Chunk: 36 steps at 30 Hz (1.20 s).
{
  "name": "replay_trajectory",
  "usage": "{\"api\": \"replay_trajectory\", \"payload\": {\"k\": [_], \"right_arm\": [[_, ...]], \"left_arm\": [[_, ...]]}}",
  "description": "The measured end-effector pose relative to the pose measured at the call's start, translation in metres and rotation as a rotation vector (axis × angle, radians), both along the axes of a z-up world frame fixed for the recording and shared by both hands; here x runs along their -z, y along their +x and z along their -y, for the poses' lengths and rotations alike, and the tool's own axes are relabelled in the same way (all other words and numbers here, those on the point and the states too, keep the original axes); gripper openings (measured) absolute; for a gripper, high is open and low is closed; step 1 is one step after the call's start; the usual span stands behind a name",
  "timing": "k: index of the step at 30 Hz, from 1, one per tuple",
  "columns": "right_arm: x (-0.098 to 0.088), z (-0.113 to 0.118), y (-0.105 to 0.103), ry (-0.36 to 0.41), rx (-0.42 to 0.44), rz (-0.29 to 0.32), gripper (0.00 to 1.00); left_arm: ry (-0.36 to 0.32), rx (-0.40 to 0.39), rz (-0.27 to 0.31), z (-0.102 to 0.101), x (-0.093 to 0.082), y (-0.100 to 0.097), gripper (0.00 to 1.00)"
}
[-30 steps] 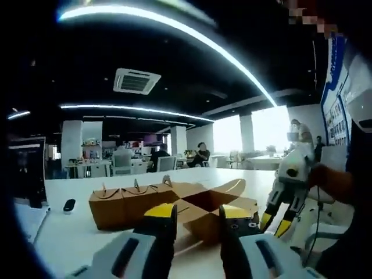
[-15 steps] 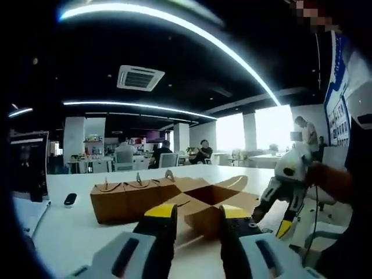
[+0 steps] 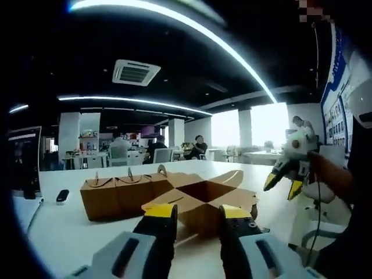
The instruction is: Pick up one paper box from the group, open the paper box, and remove the item inside
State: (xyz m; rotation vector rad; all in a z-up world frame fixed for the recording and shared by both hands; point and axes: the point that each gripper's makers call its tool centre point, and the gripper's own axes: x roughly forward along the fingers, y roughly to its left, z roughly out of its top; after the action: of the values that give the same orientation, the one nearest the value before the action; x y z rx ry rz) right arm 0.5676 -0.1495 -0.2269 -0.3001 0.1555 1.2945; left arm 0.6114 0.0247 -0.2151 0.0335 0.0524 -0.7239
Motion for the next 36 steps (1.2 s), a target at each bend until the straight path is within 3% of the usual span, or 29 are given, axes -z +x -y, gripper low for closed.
{"api": "replay_trajectory", "payload": {"k": [2, 3, 5, 9, 15, 16, 18, 22, 24, 28, 33, 36], "right_arm": [[-0.011, 0.011, 0.015, 0.090, 0.086, -0.026, 0.31], [-0.019, 0.016, 0.028, 0.174, 0.166, -0.064, 0.31], [-0.026, 0.025, 0.048, 0.277, 0.271, -0.069, 0.31], [-0.029, 0.042, 0.069, 0.338, 0.385, -0.048, 0.32], [-0.027, 0.084, 0.103, 0.389, 0.600, -0.049, 0.32], [-0.027, 0.086, 0.105, 0.396, 0.610, -0.051, 0.31], [-0.028, 0.099, 0.113, 0.446, 0.670, -0.077, 0.31], [-0.030, 0.096, 0.109, 0.457, 0.658, -0.077, 0.31], [-0.029, 0.092, 0.106, 0.459, 0.655, -0.082, 0.30], [-0.017, 0.089, 0.103, 0.420, 0.654, -0.107, 0.19], [-0.014, 0.082, 0.099, 0.395, 0.637, -0.112, 0.19], [-0.014, 0.075, 0.098, 0.364, 0.616, -0.104, 0.20]], "left_arm": [[0.002, 0.007, -0.003, 0.002, 0.001, 0.001, 0.31], [0.002, 0.010, -0.003, 0.002, 0.001, 0.001, 0.31], [-0.006, 0.018, -0.008, 0.004, 0.002, 0.003, 0.31], [-0.005, 0.003, -0.019, 0.004, 0.002, 0.010, 0.31], [0.009, -0.012, 0.013, -0.004, -0.004, 0.013, 0.32], [0.038, -0.033, 0.053, -0.008, -0.007, 0.018, 0.32], [0.044, -0.047, 0.063, -0.012, -0.014, 0.022, 0.32], [-0.102, -0.036, 0.057, -0.014, -0.033, 0.022, 0.32], [-0.122, -0.051, 0.047, -0.018, -0.031, 0.025, 0.31], [-0.051, -0.177, 0.064, -0.034, -0.026, 0.035, 0.24], [-0.050, -0.150, 0.034, -0.028, -0.020, 0.032, 0.23], [0.025, -0.117, 0.001, -0.022, -0.005, 0.030, 0.23]]}}
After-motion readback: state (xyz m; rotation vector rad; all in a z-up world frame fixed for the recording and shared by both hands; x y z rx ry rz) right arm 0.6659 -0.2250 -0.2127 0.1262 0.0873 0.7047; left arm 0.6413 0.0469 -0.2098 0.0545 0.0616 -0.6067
